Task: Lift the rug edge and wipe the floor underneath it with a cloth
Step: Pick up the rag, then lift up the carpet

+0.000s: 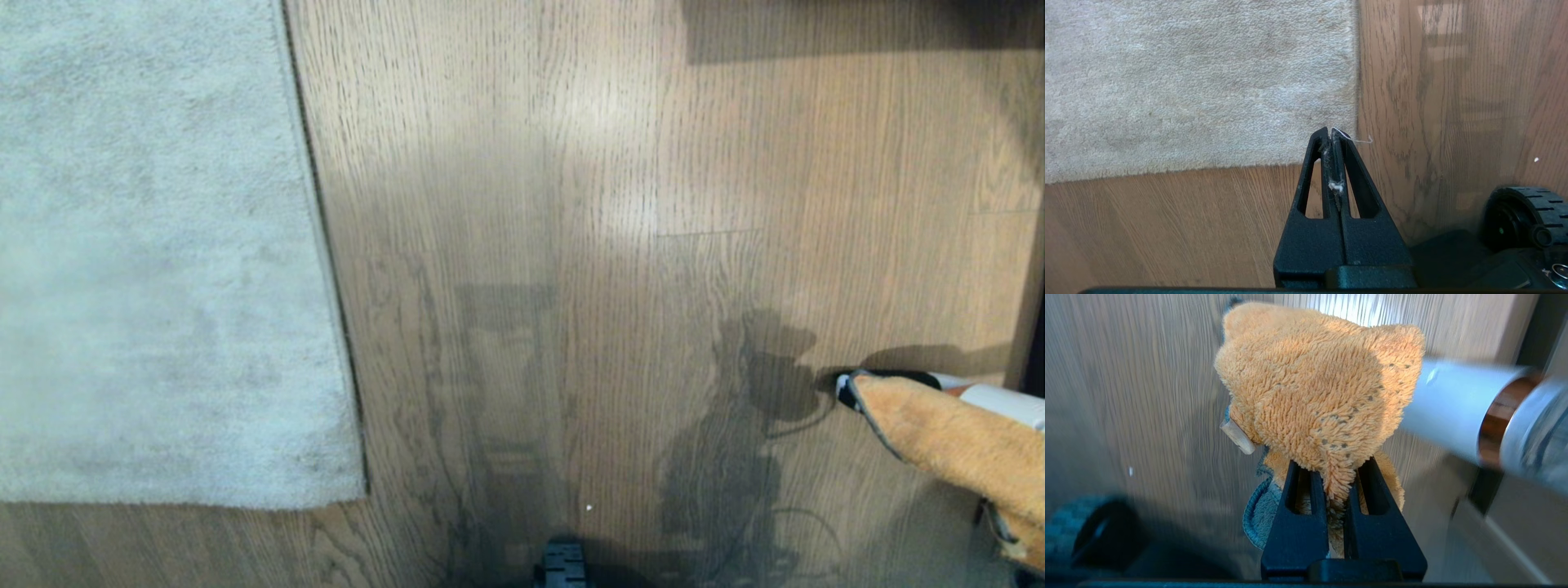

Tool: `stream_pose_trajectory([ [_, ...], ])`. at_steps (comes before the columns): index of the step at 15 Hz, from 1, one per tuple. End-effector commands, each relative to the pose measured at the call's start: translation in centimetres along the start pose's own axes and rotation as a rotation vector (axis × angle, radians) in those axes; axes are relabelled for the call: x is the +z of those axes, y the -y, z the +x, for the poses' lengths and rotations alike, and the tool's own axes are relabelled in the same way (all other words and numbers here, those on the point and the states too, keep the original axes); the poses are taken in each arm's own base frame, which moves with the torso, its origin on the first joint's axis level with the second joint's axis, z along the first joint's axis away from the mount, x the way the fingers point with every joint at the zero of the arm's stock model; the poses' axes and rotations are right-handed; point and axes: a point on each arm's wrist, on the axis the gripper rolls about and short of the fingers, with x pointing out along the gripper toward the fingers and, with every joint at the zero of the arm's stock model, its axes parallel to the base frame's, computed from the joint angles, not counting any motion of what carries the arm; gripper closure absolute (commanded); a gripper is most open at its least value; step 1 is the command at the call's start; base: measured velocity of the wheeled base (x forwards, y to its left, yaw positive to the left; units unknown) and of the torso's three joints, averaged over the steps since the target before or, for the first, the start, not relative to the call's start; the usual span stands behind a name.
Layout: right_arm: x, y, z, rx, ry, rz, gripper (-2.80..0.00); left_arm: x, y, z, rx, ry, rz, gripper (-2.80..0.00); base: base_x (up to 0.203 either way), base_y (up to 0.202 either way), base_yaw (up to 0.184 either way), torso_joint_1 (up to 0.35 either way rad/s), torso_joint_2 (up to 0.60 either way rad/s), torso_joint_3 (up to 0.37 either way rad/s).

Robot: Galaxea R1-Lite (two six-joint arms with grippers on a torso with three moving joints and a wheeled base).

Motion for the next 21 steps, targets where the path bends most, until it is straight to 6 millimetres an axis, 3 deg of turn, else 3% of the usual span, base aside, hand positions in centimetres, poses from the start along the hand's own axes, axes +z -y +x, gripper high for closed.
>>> stream_pose_trajectory([
  [1,-0.9,-0.1,-0.3,-0.026,-0.068,-0.004,0.00,0.0,0.0,0.0,0.000,0.000,0.001,0.00,0.000,0.000,0.000,0.000,0.00,0.000],
  [4,-1.7,-0.2,-0.6,-0.055,-0.127,-0.004,0.00,0.0,0.0,0.0,0.000,0.000,0.001,0.00,0.000,0.000,0.000,0.000,0.00,0.000],
  [12,-3.1,-0.4,-2.3,-0.001,-0.045,-0.006,0.00,0.0,0.0,0.0,0.000,0.000,0.001,0.00,0.000,0.000,0.000,0.000,0.00,0.000],
  [21,-3.2,-0.5,-2.5,0.003,-0.024,-0.001,0.00,0.0,0.0,0.0,0.000,0.000,0.001,0.00,0.000,0.000,0.000,0.000,0.00,0.000],
])
